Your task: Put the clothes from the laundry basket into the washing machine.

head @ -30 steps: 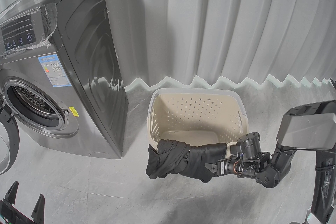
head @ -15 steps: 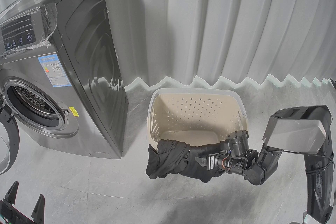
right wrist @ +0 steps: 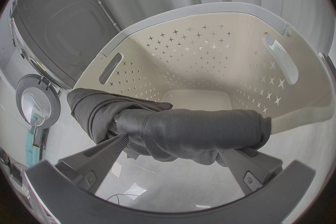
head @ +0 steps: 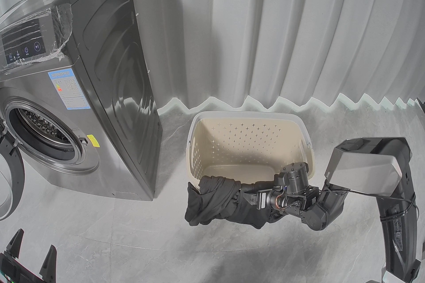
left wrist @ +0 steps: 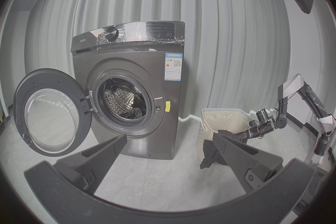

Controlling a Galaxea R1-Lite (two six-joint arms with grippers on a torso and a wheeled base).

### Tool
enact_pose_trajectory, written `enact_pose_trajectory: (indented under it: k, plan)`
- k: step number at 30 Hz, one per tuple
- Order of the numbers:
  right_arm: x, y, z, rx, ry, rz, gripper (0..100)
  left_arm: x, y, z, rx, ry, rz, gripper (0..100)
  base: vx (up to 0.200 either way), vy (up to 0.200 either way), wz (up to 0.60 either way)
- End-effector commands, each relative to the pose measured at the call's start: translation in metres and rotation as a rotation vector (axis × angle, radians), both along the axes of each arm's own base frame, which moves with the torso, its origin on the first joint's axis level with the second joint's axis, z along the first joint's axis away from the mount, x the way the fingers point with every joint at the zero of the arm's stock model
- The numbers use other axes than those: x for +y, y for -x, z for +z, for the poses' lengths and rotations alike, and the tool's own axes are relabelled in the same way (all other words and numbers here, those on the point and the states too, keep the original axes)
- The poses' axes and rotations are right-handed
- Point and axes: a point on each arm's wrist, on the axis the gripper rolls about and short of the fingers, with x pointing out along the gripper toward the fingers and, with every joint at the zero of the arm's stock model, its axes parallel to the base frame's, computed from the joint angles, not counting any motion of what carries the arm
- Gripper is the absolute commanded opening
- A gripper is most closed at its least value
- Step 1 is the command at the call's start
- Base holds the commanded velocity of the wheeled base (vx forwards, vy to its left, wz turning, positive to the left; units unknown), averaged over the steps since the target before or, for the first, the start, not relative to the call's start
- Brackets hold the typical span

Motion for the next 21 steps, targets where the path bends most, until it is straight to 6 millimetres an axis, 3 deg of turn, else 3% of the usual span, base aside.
enact_pose_trajectory:
  k: [1, 14, 15, 21]
  plan:
    - [0.0012, -0.0028, -0.0021, -0.006, -0.002, -0.002, 100, 0.0, 0.0, -0.0044, 0.0, 0.0, 0.0, 100, 0.0, 0.0, 0.0]
    - [-0.0011, -0.0115, -0.005, -0.046, -0.023, -0.017, 100, 0.0, 0.0, -0.0044, 0.0, 0.0, 0.0, 100, 0.0, 0.0, 0.0]
    - [-0.0013, -0.0112, -0.0052, -0.046, -0.021, -0.016, 0, 0.0, 0.0, -0.0044, 0.0, 0.0, 0.0, 100, 0.0, 0.0, 0.0]
    - [-0.0025, -0.0101, -0.0046, -0.042, -0.021, -0.019, 0, 0.0, 0.0, -0.0044, 0.0, 0.0, 0.0, 100, 0.0, 0.0, 0.0]
